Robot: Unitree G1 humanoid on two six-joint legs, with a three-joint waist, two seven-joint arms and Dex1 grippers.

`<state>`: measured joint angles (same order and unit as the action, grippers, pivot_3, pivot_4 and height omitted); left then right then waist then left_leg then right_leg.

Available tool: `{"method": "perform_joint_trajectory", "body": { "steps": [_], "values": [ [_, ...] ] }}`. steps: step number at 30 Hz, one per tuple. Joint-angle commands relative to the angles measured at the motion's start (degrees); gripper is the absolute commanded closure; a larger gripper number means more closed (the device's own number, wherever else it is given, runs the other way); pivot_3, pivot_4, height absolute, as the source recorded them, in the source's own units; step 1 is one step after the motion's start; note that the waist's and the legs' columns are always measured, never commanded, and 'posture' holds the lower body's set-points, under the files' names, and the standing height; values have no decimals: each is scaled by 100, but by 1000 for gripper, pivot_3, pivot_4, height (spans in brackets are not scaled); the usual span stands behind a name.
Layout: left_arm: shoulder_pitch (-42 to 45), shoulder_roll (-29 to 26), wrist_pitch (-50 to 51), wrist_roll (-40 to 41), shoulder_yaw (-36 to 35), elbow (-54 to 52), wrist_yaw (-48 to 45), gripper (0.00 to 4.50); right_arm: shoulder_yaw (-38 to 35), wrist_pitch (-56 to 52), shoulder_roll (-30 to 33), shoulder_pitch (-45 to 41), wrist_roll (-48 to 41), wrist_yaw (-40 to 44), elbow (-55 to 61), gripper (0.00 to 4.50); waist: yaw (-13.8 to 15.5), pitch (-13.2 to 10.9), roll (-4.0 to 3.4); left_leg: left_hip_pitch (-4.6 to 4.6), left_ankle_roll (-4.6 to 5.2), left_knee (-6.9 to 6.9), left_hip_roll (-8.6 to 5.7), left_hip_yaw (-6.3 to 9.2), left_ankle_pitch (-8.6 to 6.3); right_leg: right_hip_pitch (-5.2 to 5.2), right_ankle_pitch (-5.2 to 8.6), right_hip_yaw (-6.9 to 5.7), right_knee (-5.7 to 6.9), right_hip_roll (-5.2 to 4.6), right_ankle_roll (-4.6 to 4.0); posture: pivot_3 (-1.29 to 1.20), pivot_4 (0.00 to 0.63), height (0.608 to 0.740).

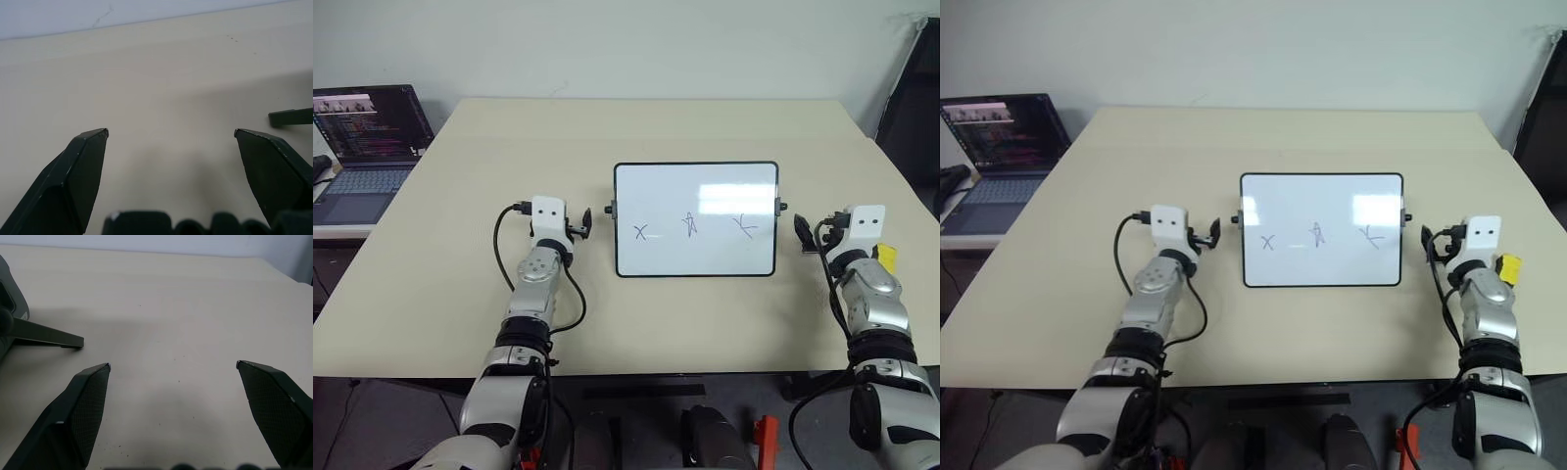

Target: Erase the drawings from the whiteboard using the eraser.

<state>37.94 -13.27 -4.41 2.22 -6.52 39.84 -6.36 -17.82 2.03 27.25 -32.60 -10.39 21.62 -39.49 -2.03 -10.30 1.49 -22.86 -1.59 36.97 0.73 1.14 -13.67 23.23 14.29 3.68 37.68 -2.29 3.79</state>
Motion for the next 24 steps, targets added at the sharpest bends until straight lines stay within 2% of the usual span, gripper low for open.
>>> {"method": "perform_joint_trajectory", "body": {
  "steps": [1, 7, 12, 16, 24],
  "values": [
    [121, -1, -150, -42, 39, -205, -5, 0, 25, 86, 115, -133, -36, 97, 73, 16, 0, 0, 0, 0, 0, 0, 0, 0, 0, 0, 0, 0, 0, 0, 0, 0, 150, 740],
    [182, -6, -133, -50, 65, -172, -11, 0, 3, 205, 220, -297, -28, 114, -207, 16, 5, 0, 0, -1, 0, 0, 0, 0, 0, 0, 0, -1, 0, 0, 0, 0, 150, 740],
    [131, -220, -156, 101, -29, -149, -372, 0, -46, 191, 351, -193, -90, 142, -90, 16, 1, 0, 0, 0, 0, 0, 0, 0, 0, 0, 0, -1, 0, 0, 0, 0, 150, 740],
    [44, -447, -289, 635, -270, -437, -1204, 0, -299, 174, 547, 93, -227, 54, -7, 16, 10, 0, 0, -1, 0, 0, 0, 0, 0, 0, 0, -1, -1, 0, 0, 0, 150, 740],
    [-31, -1154, 1115, 1522, -84, -2136, -3003, 0, -616, -222, 677, 397, -530, -45, 590, 16, -33, 0, 0, 0, 0, 1, 1, 1, 0, -1, 0, -1, 3, 1, 0, 0, 150, 740]
  ]
}}
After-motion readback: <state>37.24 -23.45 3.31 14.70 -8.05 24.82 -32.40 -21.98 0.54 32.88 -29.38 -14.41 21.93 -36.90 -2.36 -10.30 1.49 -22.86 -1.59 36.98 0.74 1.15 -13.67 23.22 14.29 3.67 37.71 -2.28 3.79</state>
